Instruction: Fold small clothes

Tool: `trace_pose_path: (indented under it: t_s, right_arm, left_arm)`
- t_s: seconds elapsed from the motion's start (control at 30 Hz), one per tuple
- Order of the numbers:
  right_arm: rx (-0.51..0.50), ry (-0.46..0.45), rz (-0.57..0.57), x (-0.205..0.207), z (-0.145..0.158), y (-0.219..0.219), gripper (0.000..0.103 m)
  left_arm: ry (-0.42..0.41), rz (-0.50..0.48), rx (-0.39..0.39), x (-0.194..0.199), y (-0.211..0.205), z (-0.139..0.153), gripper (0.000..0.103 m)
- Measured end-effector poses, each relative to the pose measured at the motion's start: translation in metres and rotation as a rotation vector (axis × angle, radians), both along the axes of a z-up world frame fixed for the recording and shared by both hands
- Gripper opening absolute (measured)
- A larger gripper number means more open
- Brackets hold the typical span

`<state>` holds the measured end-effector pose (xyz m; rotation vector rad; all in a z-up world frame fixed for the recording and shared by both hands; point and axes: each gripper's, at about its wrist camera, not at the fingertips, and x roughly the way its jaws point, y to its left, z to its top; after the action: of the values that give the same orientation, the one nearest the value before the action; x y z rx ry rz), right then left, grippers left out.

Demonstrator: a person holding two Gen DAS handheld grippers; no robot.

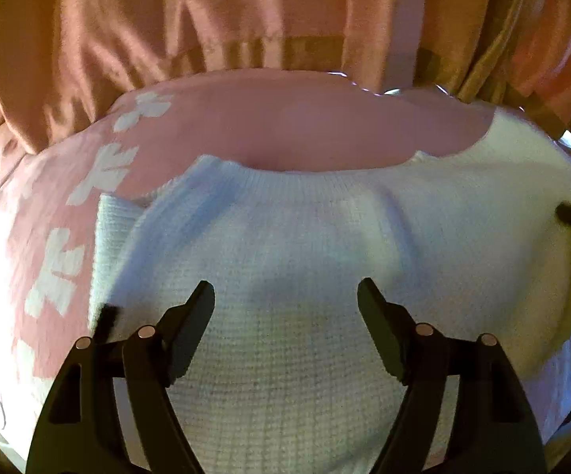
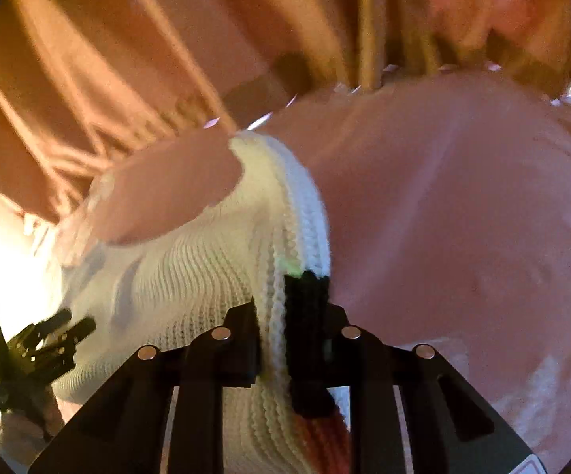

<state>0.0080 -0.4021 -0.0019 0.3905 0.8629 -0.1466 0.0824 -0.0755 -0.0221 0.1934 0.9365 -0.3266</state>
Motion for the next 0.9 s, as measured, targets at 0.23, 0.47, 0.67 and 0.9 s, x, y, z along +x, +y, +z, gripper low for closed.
trace_pose_path:
  t_s: [0.23, 0.47, 0.67, 0.9]
  right_arm:
    - [-0.069, 0.193, -0.027, 0.009, -0.041, -0.032, 0.026]
    - [-0.21, 0.003, -0.026, 0.008, 0.01, -0.02, 0.063]
    - [-0.131, 0.1, 0.044, 0.048, -0.026, -0.022, 0.063]
    - [-0.123, 0.115, 0.027, 0.072, -0.044, -0.038, 0.015]
  left_arm:
    - [0.02, 0.007, 0.008, 0.003, 0.002, -0.008, 0.075]
    - [0.021, 0.079, -0.077, 0.021, 0.016, -0.004, 0.075]
    - [0.137, 0.134, -0.164, 0.072, 0.023, -0.017, 0.069]
    - [0.116, 0.069, -0.118, 0.074, 0.011, -0.014, 0.006]
